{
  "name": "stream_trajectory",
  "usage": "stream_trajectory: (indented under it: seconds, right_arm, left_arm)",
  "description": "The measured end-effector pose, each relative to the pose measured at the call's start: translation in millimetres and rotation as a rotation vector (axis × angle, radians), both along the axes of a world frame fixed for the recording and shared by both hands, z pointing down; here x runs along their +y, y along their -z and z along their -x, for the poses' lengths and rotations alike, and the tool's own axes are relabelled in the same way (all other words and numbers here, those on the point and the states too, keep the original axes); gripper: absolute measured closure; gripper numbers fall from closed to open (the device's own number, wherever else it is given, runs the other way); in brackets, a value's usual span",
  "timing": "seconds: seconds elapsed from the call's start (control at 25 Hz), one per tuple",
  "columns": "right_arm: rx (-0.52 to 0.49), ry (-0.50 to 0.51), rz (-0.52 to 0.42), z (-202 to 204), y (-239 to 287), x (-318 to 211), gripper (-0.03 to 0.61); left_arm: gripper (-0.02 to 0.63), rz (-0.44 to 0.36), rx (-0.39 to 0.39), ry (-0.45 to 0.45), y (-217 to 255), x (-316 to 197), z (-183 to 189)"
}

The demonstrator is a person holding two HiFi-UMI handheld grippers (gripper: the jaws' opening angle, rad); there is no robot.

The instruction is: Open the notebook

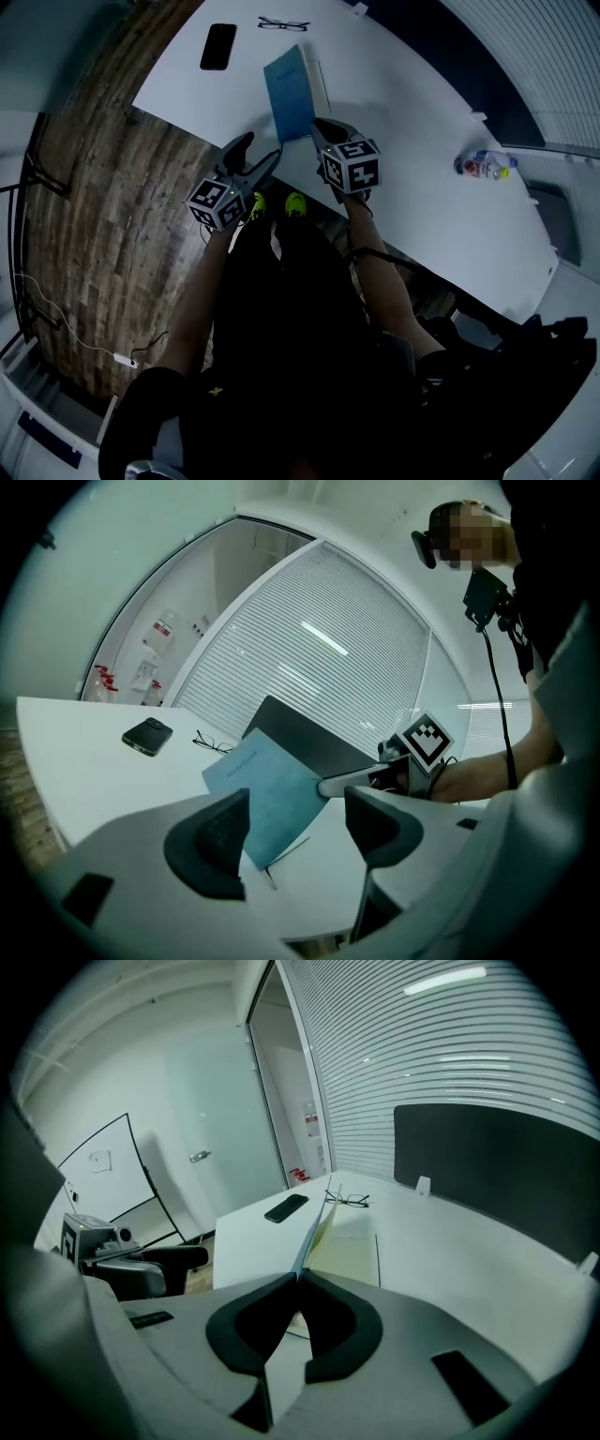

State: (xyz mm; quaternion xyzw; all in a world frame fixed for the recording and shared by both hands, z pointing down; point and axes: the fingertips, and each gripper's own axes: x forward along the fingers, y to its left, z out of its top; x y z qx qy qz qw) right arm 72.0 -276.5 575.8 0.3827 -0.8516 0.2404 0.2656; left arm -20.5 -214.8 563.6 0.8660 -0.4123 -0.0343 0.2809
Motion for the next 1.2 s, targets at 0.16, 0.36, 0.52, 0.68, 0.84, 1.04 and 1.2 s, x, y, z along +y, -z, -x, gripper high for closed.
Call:
stream_trajectory:
  seconds: [0.16,0.36,0.52,0.68,0.84,1.04,1.2]
  right_arm:
    - [0.011,0.010,-0.013,8.9,5.3,3.0,0.557]
    - [0.039,0.050,-0.035,23.6,11.0,9.3,0.558]
    - [0.036,0.063,-0.043,35.2,14.6,11.1,0.558]
    - [0.040,0.079,-0.044,44.9,16.7,15.7,0.557]
    - [0.041,0.118,-0.046,60.7,18.2,20.8,0.558]
    - [0.054,0.170,-0.045,79.9,16.3,27.1,0.558]
    - [0.066,0.208,-0.042,93.6,13.8,31.2,0.557]
  left_arm:
    - [0.302,0.001,0.012,0.006,5.2,5.8,7.1]
    - [0.302,-0.012,0.020,0.020,12.2,8.9,15.4]
    - [0.302,-0.019,0.023,0.029,14.4,9.3,21.8]
    - [0.302,-0.022,0.032,0.040,16.3,14.9,27.1]
    - [0.302,-0.023,0.040,0.060,15.6,20.0,35.6]
    - [0.302,-0.021,0.053,0.091,14.0,25.3,45.7]
    - [0.302,-0.019,0.060,0.118,12.3,29.0,55.2]
